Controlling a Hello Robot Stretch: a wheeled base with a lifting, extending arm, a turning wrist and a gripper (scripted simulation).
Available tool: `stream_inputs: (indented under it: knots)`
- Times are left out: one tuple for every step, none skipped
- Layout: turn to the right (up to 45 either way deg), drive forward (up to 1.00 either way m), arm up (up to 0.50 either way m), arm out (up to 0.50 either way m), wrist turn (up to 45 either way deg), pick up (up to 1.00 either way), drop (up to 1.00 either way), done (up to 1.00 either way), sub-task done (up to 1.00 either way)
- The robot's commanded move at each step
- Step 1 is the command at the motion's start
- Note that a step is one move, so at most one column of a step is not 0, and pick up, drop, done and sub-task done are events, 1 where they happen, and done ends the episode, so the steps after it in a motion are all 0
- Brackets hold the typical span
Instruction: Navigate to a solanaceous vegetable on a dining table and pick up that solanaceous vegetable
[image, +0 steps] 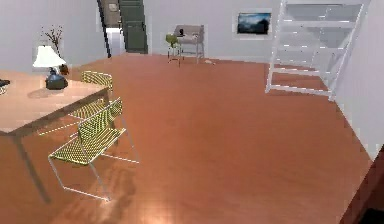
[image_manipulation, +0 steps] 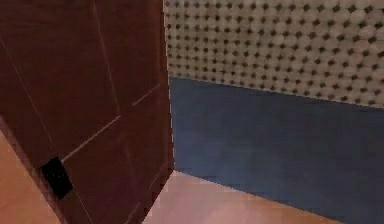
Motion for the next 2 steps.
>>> stream_inputs:
  knots:
    - [0.0, 0.9, 0.0, 0.0, 0.0, 0.0, 0.0, 0.0, 0.0]
    - [-3.0, 0.0, 0.0, 0.0, 0.0, 0.0, 0.0, 0.0, 0.0]
